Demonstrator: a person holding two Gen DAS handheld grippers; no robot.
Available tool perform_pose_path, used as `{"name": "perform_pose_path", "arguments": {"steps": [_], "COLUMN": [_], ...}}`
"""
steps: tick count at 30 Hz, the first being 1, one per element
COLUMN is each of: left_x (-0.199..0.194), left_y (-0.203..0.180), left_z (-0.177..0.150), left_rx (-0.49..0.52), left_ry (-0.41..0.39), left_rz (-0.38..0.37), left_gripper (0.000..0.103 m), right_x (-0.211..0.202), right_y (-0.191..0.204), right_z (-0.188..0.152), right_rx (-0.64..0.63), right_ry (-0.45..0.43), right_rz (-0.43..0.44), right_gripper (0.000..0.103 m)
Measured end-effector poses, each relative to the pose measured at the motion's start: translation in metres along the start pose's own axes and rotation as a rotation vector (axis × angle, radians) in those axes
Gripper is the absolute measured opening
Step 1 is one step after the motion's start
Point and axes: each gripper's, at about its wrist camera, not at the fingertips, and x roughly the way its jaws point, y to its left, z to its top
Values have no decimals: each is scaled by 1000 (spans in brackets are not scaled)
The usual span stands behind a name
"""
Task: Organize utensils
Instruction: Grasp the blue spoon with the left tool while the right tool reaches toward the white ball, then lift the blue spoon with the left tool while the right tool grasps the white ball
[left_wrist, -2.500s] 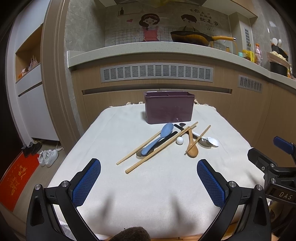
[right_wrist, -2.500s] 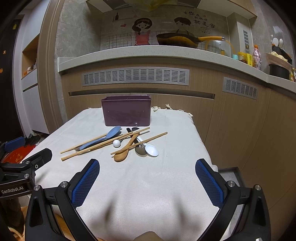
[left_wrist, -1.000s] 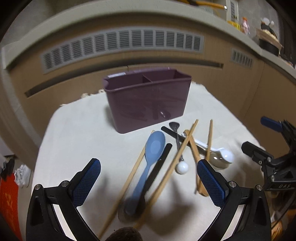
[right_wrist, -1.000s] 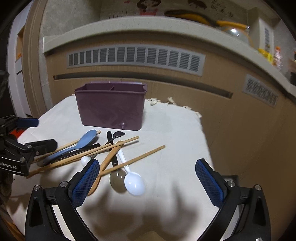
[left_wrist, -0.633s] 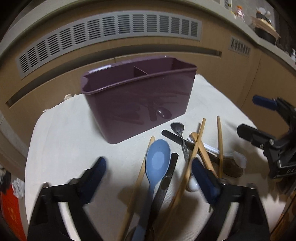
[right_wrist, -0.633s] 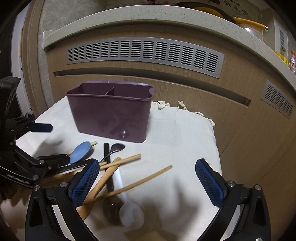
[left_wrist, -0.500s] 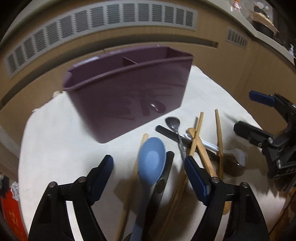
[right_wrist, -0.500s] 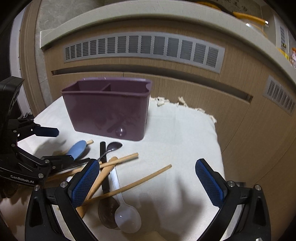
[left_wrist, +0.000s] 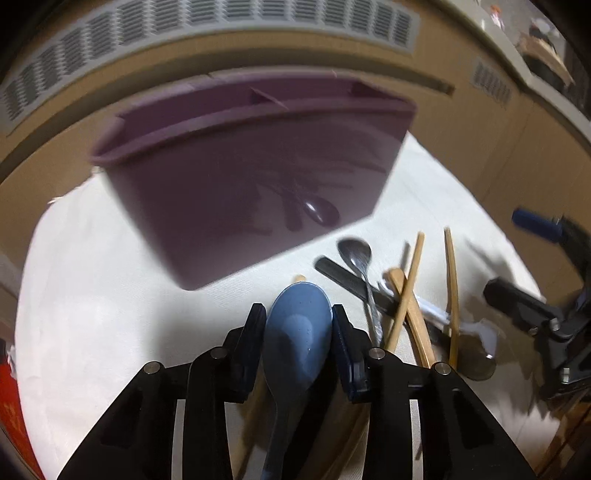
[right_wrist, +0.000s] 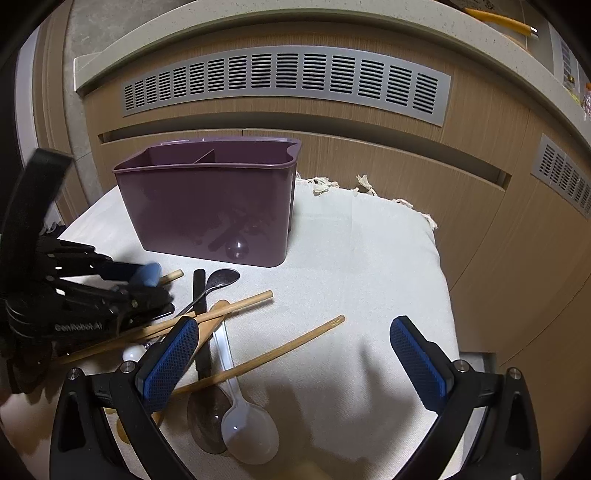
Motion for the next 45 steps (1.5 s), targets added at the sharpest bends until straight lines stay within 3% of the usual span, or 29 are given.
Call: {"name": "perform_pose_path", "arguments": {"steps": [7, 10, 12, 14, 18, 24, 26, 30, 36, 38, 41, 45], "left_x": [-60, -74, -78, -82, -84, -93, -96, -99, -95, -98, -105, -116], "left_y": [25, 33, 38, 46, 55, 66, 68, 66, 63, 61, 56, 48], "left_z": [-10, -17, -21, -28, -35, -40, -41, -42, -41, -41, -42, -44], "left_rx": [-67, -81, -93, -105, -135, -176, -187, -179, -190, -197, -207, -213], "left_ry": [-152, -194, -213, -216, -224, -256, -265, -281, -271, -272, -278, -293], "left_rz": [42, 61, 71, 63, 46, 25, 12, -4, 6, 10, 14, 26], "left_gripper": [36, 35, 35, 35, 35, 35, 35, 35, 35, 35, 35, 35], "right_x": [12, 20, 25, 31, 52, 81, 71, 28, 11, 17, 28, 15], "right_y": [10, 19, 29, 43, 64, 61, 62, 76, 91, 99, 102, 99], "right_z": [9, 15, 18, 21, 30, 36, 33, 7, -18, -19, -21, -18], "right_rx": [23, 49, 42, 8, -33, 29, 23, -110, -93, -96, -95, -105], "right_ry": [62, 100, 125, 142, 175, 244, 234, 187, 199, 204, 221, 207], "right_rz": [16, 54, 77, 85, 75, 54, 89, 141, 211, 195, 157, 149], "right_gripper": [102, 85, 65, 61, 43, 37, 37, 37, 35, 35, 22, 21]}}
